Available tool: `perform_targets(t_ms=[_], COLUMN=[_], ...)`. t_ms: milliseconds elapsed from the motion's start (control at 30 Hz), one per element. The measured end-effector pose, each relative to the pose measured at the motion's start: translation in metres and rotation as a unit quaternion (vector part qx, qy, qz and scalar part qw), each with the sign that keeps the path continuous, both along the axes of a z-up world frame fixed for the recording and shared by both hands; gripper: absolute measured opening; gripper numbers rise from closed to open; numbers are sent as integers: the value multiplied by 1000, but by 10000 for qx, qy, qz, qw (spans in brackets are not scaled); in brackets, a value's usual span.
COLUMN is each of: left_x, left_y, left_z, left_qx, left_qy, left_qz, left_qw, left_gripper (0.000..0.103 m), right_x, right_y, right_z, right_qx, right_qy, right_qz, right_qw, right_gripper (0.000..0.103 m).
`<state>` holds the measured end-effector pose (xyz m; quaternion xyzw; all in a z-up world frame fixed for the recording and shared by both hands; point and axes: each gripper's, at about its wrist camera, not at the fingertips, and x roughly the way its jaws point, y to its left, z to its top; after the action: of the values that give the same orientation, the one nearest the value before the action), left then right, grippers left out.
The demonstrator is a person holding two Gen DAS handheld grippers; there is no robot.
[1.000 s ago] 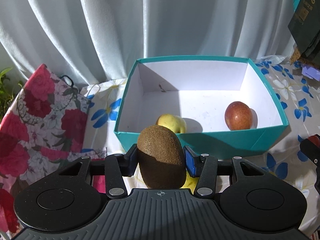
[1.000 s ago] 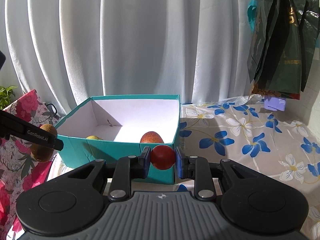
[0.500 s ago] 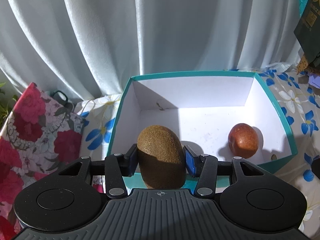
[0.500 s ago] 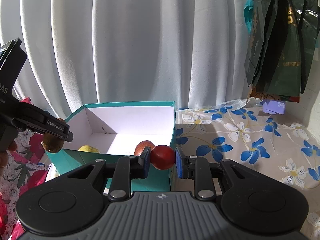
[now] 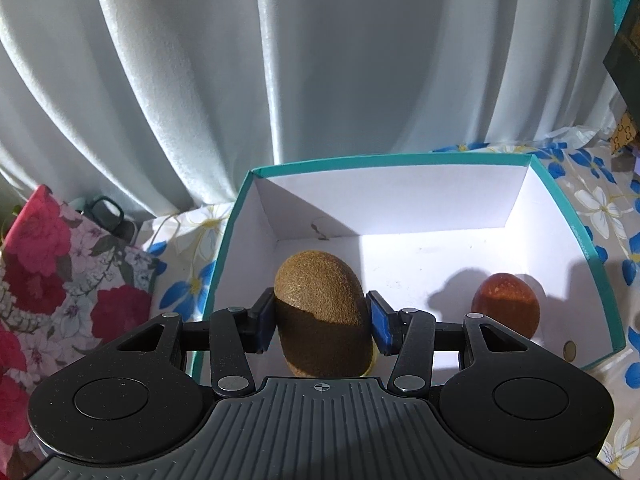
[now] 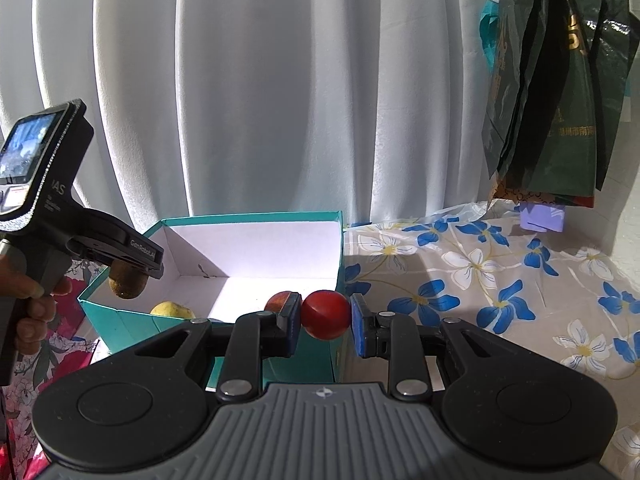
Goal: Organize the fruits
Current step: 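Carry the kiwi into the box and open the left gripper while the right carries the tomato, then withdraw the left gripper toward the remaining yellow pear while the right holds the tomato over the box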
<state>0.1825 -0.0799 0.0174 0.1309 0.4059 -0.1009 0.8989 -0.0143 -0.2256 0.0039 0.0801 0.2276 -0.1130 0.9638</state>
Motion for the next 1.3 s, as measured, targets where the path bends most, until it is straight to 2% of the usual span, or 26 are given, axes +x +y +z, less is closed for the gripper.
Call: perform_targets(t_ms=[400, 633, 933, 1000, 1100, 1233, 1300], left_x=[15, 30, 41, 43, 40, 33, 22], left_y=[-8, -15, -23, -22, -20, -3, 11], left_z=[-22, -46, -57, -59, -55, -35, -23], left_qx=[28, 146, 177, 143, 133, -147, -182], left_qy=[222, 394, 524, 604, 474, 315, 171], left_qz=[-103, -143, -214, -208, -175, -13, 189], left_qw=[9997, 9990, 9982, 9979, 9986, 9994, 9995], left_gripper=[52, 52, 51, 56, 61, 74, 75], right_x=[5, 7, 11, 11, 11, 13, 13], right_y=[-2, -2, 0, 0, -1, -2, -3], right_z=[1, 2, 2, 1, 1, 0, 0], right_qx=[-3, -12, -33, -38, -44, -28, -25], right_qy=[32, 45, 64, 58, 54, 58, 44], right_qz=[-57, -49, -3, 7, 2, -9, -24], right_qw=[10000, 10000, 10000, 10000, 10000, 10000, 10000], right_gripper=[25, 25, 25, 25, 25, 25, 25])
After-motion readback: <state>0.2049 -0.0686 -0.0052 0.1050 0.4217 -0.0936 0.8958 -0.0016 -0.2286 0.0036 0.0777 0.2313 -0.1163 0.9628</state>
